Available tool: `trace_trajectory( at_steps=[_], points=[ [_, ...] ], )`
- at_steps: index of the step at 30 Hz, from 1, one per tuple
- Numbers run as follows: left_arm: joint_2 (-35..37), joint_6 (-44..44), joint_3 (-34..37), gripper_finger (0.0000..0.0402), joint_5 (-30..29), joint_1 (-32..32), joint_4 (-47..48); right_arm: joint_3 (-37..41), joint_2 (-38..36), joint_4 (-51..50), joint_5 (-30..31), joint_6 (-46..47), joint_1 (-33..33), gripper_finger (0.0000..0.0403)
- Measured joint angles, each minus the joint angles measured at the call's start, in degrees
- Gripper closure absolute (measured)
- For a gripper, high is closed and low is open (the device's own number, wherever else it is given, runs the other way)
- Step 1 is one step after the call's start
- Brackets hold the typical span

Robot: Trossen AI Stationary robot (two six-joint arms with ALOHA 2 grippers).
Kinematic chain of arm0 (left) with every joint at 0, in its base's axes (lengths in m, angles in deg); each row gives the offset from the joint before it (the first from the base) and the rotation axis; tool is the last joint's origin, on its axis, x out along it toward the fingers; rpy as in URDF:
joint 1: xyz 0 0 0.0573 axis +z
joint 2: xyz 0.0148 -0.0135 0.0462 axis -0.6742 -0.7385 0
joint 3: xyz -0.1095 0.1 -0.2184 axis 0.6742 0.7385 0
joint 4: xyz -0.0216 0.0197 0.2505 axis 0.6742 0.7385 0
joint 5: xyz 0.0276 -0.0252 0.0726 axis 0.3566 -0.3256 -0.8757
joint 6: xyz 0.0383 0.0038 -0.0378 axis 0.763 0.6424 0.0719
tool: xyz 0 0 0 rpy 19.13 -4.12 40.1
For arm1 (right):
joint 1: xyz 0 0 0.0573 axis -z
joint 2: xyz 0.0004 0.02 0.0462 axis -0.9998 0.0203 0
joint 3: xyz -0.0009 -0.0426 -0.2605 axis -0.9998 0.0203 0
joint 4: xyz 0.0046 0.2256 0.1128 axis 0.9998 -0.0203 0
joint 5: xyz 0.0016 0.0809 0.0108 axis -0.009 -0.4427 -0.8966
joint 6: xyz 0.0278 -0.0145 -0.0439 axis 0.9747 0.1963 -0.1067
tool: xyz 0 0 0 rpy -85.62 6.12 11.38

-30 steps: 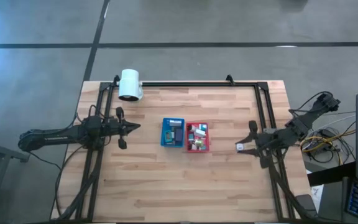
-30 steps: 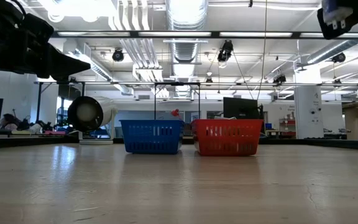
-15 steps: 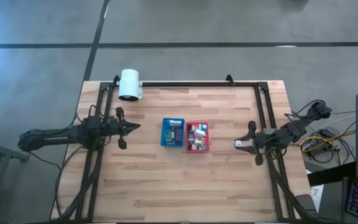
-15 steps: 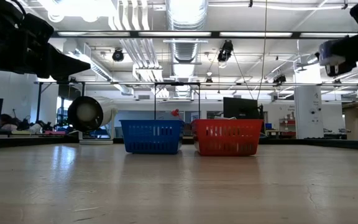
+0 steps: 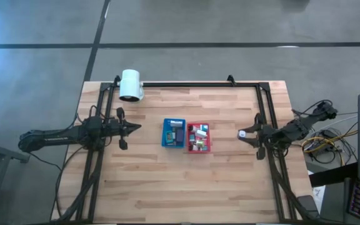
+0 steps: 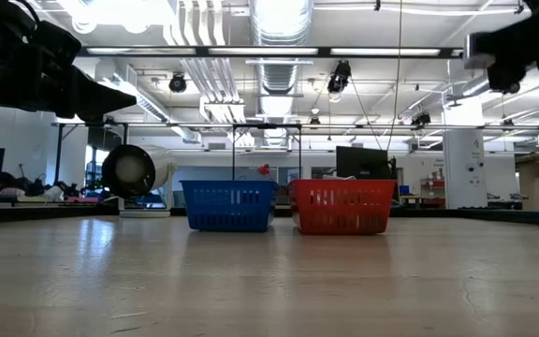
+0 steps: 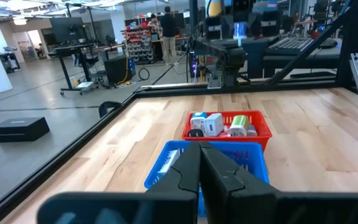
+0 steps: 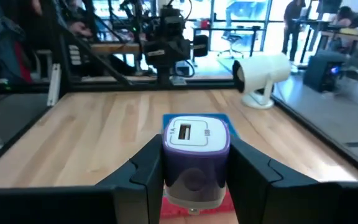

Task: Pick & Place Office items
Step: Put the purple adaptor into the red bin

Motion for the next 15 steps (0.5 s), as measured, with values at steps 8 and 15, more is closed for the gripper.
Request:
trace_trajectory(
  at_steps=[8, 15],
  points=[
    [0.0, 0.0, 0.0, 0.0392, 0.0, 0.0, 0.0, -16.7, 20.2, -9.6, 0.0, 1.7, 5.1, 0.028],
    [0.0, 0.0, 0.0, 0.0392, 0.0, 0.0, 0.0, -35.8, 41.2, -25.6, -2.8, 6.3, 14.1, 0.028]
  ],
)
